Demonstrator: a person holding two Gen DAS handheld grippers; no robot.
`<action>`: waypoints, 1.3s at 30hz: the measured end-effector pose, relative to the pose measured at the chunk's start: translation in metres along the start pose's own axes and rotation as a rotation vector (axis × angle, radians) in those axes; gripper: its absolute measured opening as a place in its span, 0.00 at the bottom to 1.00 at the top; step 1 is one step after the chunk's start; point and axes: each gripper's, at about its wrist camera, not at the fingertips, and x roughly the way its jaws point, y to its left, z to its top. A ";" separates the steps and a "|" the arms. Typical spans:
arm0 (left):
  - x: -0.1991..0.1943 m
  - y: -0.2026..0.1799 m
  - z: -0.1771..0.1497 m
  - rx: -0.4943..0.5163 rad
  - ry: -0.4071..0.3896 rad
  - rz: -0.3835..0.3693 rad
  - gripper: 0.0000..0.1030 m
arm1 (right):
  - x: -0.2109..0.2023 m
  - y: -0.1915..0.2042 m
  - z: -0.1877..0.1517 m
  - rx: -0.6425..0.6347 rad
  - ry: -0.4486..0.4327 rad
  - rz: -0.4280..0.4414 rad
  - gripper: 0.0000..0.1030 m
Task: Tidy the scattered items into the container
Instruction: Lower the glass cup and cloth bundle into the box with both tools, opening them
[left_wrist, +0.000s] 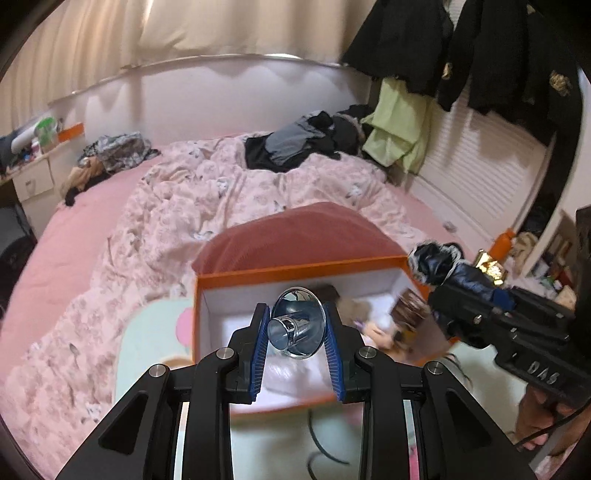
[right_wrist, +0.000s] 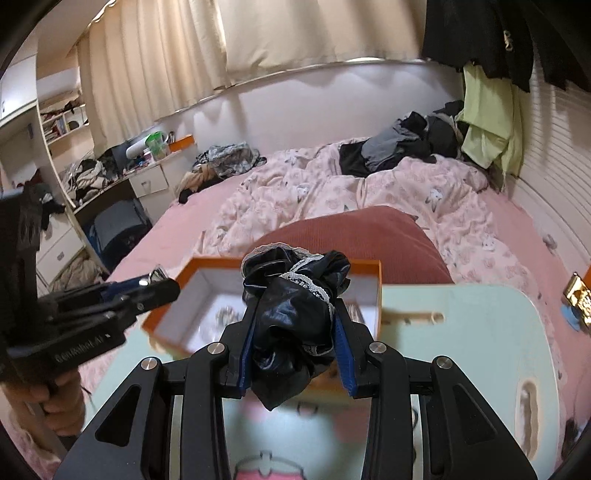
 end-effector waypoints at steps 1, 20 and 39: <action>0.005 -0.001 0.002 -0.002 0.011 0.008 0.26 | 0.005 -0.003 0.004 0.017 0.008 0.006 0.37; 0.074 0.007 -0.003 -0.047 0.180 0.054 0.38 | 0.061 -0.021 0.009 0.062 0.110 -0.081 0.39; 0.045 0.015 -0.018 -0.086 0.129 0.052 0.88 | 0.043 -0.011 0.001 0.070 0.061 -0.086 0.71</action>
